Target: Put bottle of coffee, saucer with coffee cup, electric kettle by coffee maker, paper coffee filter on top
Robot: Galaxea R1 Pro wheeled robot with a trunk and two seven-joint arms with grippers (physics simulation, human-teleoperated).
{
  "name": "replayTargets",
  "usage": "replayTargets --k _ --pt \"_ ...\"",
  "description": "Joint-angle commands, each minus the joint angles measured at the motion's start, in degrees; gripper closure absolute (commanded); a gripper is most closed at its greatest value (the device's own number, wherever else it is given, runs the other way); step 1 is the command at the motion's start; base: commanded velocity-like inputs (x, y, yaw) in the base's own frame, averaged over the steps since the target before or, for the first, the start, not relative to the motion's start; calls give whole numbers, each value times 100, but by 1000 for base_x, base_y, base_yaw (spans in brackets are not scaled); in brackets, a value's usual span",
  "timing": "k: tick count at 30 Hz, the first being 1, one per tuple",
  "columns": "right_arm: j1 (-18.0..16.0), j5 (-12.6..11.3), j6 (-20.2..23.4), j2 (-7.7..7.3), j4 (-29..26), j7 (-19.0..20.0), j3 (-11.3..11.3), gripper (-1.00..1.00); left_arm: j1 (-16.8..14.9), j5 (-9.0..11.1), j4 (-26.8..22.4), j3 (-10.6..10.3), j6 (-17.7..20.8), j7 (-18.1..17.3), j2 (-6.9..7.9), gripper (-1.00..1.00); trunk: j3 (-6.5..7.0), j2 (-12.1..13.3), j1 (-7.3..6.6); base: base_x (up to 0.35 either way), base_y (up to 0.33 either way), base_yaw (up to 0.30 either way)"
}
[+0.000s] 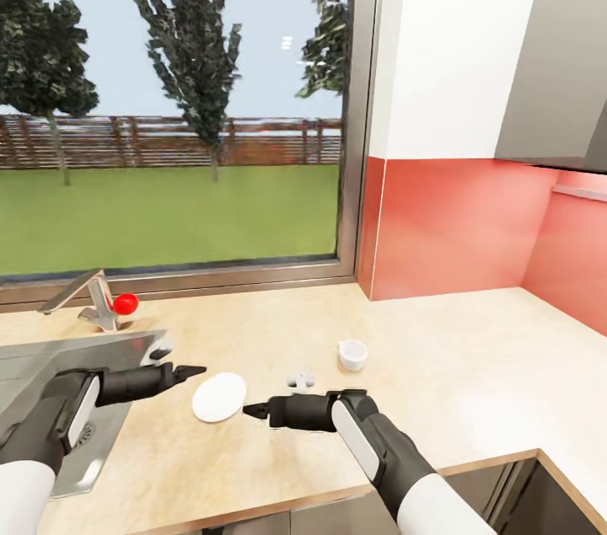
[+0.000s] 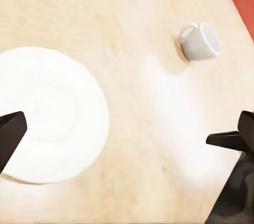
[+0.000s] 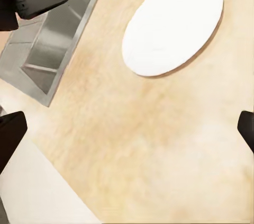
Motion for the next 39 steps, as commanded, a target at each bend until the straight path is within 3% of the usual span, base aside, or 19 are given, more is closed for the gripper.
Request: replayTargets --k 1,7,20,24,31,39 --pt "6 -46 31 0 27 3 -5 -100 31 -24 29 7 55 -13 2 -100 -3 -4 2 0 0 0" --pt "30 -234 46 0 78 -23 1 -100 226 -232 68 17 62 -24 32 -100 -3 -4 2 0 0 112" --pt "34 -646 46 0 102 -41 -6 -100 346 -244 78 59 54 -25 31 -100 -3 -4 2 30 0 233" --pt "38 -747 38 0 461 -60 -14 -100 346 -244 78 68 47 -18 20 -100 -3 -4 2 268 0 19" --pt "40 -763 42 0 613 -958 0 -100 345 -247 78 33 45 134 -4 -100 -3 -4 2 49 0 1" --pt "40 -762 46 0 646 -1113 10 -100 286 -251 78 58 54 186 -36 -100 -3 -4 2 130 0 0"
